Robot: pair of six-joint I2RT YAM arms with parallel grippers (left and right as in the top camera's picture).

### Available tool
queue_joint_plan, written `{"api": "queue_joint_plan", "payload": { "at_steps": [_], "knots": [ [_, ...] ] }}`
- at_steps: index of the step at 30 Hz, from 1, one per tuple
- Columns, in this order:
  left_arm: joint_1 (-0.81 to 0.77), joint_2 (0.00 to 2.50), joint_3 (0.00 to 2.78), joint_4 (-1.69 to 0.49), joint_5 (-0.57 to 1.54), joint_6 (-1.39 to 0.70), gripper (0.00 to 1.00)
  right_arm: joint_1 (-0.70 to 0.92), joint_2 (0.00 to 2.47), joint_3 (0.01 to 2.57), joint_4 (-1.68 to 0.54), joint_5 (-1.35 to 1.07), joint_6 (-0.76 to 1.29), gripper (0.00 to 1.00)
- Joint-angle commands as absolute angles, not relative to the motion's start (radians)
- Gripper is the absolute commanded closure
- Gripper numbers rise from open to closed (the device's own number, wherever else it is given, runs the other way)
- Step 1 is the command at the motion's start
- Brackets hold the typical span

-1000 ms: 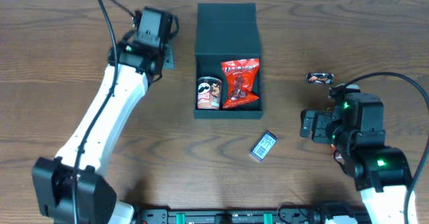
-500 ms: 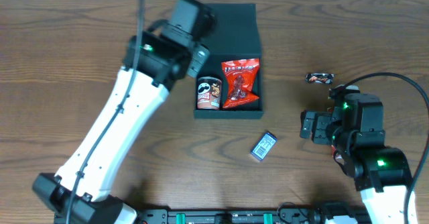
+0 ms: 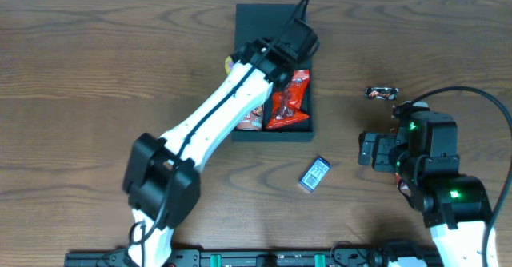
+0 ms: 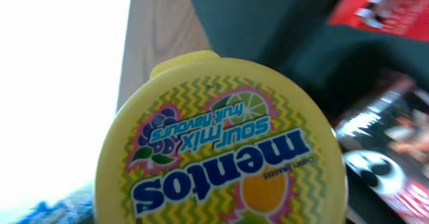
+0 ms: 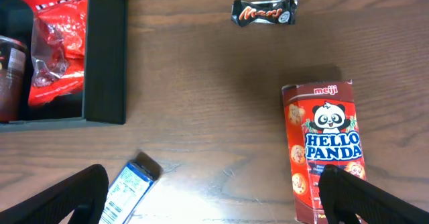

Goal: Pack container
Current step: 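Lift the Mentos bottle and lower it into the box behind the Pringles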

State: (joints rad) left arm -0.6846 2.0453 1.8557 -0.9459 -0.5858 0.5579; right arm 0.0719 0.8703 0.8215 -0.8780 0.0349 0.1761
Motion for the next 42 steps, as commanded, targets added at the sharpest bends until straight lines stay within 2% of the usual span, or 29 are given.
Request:
{"api": "queue_joint_plan", "payload": {
  "at_steps": [1, 8, 12, 42],
  "knots": [
    [-0.688, 2.068, 1.896, -0.925, -0.678, 0.655, 0.94, 0.079, 0.868, 0.822, -0.879, 0.045, 0.186, 0.01],
    [-0.690, 2.134, 1.895, -0.912, -0.672, 0.710, 0.94, 0.079, 0.868, 0.822, -0.880, 0.045, 0.186, 0.01],
    [-0.704, 2.152, 1.895, -0.911, -0.601, 0.738, 0.94, 0.079, 0.868, 0.822, -0.879, 0.045, 0.186, 0.01],
    [-0.720, 2.289, 1.893, -0.908, -0.645, 0.736, 0.94, 0.079, 0.868, 0.822, -0.879, 0.045, 0.186, 0.01]
  ]
}}
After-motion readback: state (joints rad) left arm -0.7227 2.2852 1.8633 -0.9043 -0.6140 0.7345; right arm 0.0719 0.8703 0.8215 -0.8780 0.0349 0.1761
